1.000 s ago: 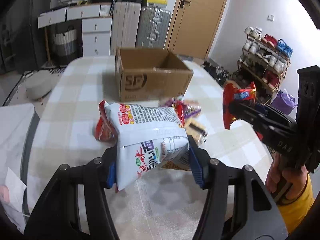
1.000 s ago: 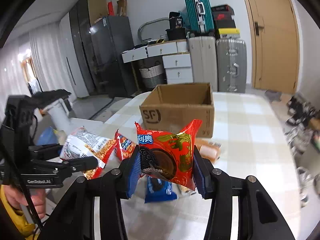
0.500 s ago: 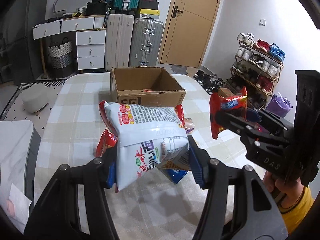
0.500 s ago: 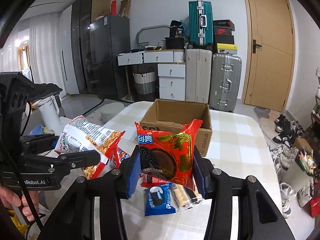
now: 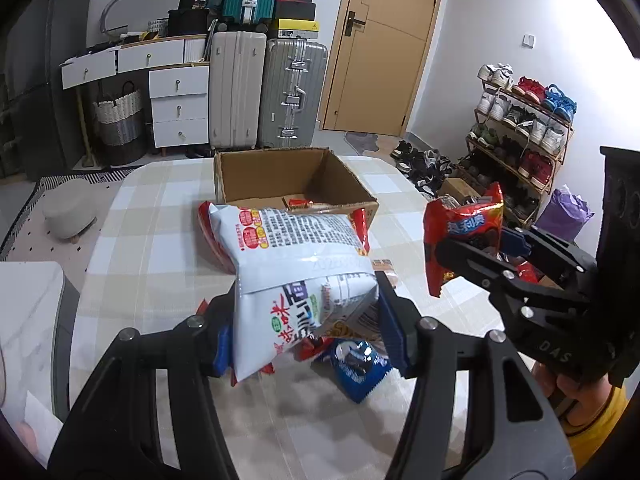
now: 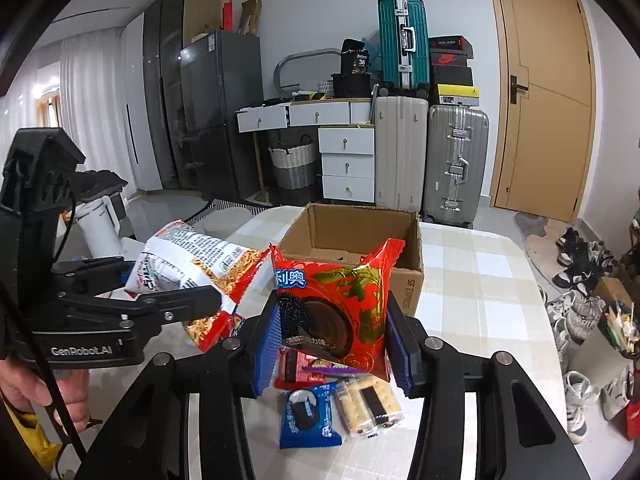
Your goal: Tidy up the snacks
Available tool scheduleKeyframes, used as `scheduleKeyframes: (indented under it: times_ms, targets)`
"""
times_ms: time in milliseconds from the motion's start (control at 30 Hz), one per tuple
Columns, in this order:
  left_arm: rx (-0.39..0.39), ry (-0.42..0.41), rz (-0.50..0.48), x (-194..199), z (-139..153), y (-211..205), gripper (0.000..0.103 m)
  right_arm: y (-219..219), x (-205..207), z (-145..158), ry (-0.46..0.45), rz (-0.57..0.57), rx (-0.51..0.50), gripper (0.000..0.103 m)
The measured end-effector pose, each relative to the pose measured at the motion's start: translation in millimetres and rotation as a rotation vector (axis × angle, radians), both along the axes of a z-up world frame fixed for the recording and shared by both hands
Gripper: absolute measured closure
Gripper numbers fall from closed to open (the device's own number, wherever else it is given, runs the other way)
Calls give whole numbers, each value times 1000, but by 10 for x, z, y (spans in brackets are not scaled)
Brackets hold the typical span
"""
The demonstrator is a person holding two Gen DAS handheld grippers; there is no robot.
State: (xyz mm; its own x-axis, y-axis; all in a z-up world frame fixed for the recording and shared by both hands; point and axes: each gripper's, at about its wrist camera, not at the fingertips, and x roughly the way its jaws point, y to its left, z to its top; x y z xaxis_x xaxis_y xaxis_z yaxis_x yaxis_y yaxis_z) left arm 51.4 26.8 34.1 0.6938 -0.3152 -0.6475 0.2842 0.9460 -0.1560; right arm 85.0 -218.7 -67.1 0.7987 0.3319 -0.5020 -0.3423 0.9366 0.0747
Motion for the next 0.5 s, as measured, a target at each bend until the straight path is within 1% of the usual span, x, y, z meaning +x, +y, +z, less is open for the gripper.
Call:
scheduleKeyframes:
  times_ms: [167, 267, 500]
  targets:
    - [34, -18, 0, 188, 124, -133, 48, -54, 90, 35, 5, 15, 32, 56]
    - [48, -33, 1, 317, 234, -194, 48, -89, 195, 101, 15, 35, 65, 56]
    - [73, -52, -8, 644, 505, -366, 47, -166, 444, 323, 16, 64, 104, 56]
